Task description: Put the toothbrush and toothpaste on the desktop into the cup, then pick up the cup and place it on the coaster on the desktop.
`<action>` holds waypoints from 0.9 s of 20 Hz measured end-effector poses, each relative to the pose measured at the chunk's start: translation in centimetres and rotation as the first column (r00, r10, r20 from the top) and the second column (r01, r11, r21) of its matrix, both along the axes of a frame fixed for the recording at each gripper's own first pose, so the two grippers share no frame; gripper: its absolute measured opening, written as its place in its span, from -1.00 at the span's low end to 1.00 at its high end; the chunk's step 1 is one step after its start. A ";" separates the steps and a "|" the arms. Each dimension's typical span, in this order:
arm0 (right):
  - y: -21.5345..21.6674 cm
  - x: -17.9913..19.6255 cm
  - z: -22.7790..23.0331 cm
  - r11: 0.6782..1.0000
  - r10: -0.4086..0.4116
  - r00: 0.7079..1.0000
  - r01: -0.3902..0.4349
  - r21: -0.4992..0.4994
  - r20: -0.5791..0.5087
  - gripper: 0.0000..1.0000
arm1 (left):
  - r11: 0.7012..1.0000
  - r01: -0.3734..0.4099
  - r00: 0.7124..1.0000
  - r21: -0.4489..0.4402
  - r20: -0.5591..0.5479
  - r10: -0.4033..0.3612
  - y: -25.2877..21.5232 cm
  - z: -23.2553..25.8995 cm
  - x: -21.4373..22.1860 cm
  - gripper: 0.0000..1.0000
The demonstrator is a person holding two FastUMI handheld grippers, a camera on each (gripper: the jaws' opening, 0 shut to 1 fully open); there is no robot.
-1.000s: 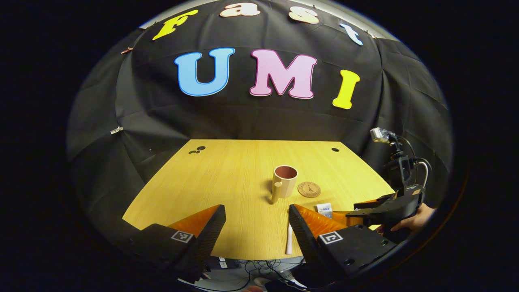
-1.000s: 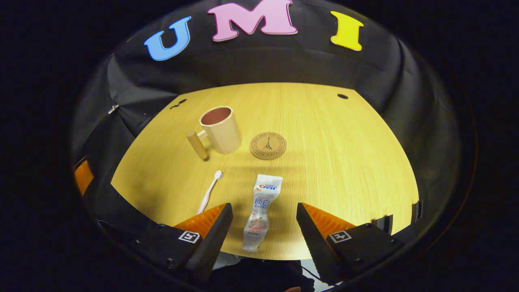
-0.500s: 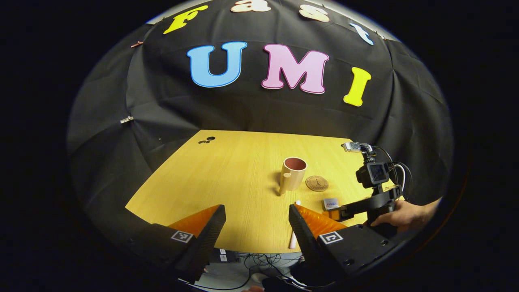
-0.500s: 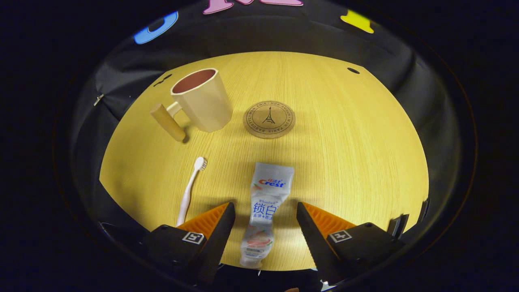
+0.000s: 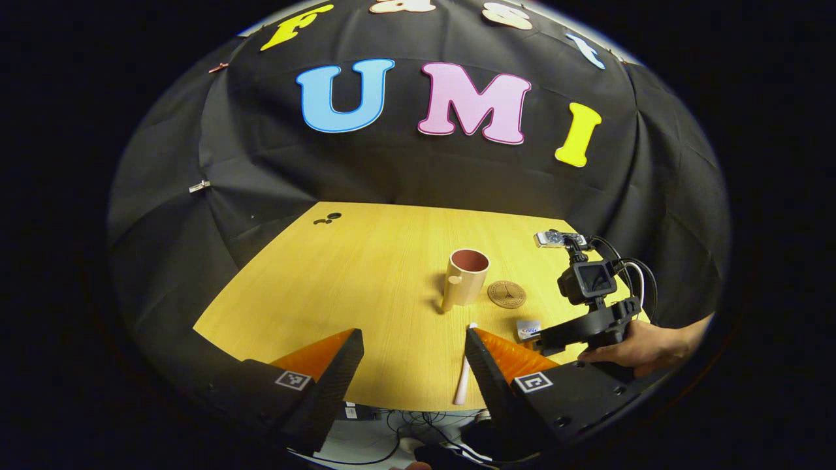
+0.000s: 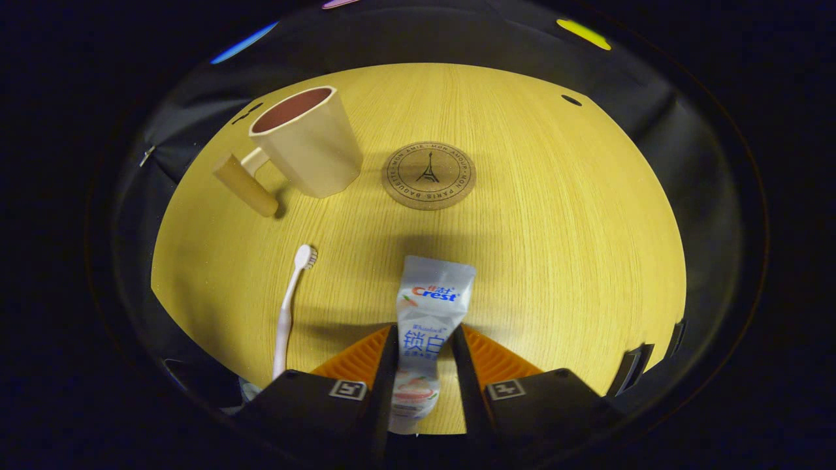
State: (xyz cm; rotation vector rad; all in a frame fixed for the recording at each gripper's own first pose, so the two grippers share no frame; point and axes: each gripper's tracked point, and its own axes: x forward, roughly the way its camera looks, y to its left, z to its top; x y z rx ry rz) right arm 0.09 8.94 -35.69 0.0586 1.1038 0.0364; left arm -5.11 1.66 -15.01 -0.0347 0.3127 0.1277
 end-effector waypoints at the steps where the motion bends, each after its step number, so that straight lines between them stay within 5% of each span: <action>1: 0.1 -0.1 0.0 1.000 0.017 1.000 -0.017 0.007 -0.003 -0.34 | 1.000 0.002 1.000 0.002 -0.003 -0.002 -0.3 -0.1 0.4 0.94; 3: 0.3 -0.3 0.1 0.992 0.121 0.993 -0.121 -0.017 -0.001 -0.24 | 1.000 0.024 0.999 0.000 -0.031 -0.024 -1.5 -1.0 1.6 0.94; 4: 0.4 -0.4 0.1 0.990 0.142 0.990 -0.142 0.004 -0.007 -0.55 | 0.999 0.037 0.998 -0.013 -0.059 -0.037 -2.1 -1.8 2.4 0.94; 8: 0.7 -1.9 1.3 0.976 0.186 0.983 -0.184 0.118 -0.005 -0.55 | 0.995 0.067 0.981 -0.068 -0.178 -0.078 -3.8 -5.1 6.2 0.92; 9: 0.1 -2.1 2.4 0.973 0.183 0.983 -0.185 0.139 0.024 -0.56 | 0.994 0.081 0.969 -0.077 -0.227 -0.096 -4.5 -6.5 7.3 0.79; 10: -0.5 -2.1 3.2 0.973 0.165 0.985 -0.169 0.156 0.042 -0.55 | 0.993 0.092 0.955 -0.068 -0.275 -0.107 -4.9 -7.7 8.1 0.90; 18: -5.2 -3.3 5.7 0.973 0.059 0.996 -0.073 0.220 0.071 -0.55 | 0.983 0.183 0.872 -0.008 -0.461 -0.166 -6.8 -13.2 11.6 0.84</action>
